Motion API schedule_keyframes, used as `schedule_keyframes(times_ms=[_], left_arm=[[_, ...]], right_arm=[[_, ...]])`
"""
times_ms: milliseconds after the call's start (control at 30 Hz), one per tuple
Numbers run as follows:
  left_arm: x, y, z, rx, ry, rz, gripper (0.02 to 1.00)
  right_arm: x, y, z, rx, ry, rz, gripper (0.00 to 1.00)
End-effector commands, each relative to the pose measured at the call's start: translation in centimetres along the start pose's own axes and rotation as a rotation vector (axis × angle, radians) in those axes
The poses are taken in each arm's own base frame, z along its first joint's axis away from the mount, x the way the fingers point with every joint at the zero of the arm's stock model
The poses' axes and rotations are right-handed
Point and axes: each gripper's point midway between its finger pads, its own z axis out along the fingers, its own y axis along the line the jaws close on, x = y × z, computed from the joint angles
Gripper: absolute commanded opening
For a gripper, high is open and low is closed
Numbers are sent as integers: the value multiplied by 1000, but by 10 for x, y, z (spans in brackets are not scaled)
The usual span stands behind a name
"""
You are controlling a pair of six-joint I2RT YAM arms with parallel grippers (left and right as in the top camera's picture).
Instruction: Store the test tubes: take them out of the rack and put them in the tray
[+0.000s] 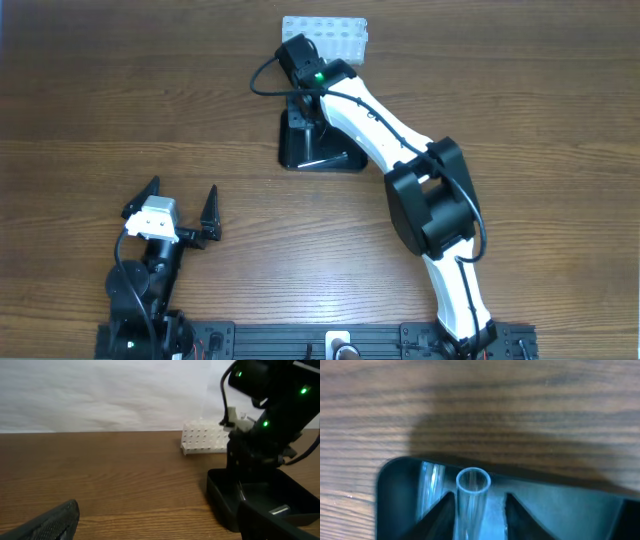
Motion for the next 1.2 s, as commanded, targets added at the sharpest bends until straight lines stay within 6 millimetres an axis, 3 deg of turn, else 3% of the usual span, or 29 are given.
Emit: schedule_keyframes(times_ms=[33,267,533,700,800,1000,1200], left_arm=[[1,-1,0,6,-3,14,1000],[1,-1,0,6,-3,15,998],[1,-1,0,6,-3,14,1000],[1,-1,0,6,-3,15,1000],[1,-1,0,7,-3,15,1000],[1,-1,0,7,-3,15,1000],[1,-1,0,6,-3,15,1000]], right_arm=[[4,-2,4,2,14,2,397],[-11,4,-36,-29,-58,-38,481],[-39,-12,-118,28,-245,-28,555],[-65,-33,-164,101,-406,-13,665],[-92,-40,-177,127,-518,-39,704],[-133,-53,-160,131,-627,-18,831],[-162,-81,-109,152,-660,52,890]])
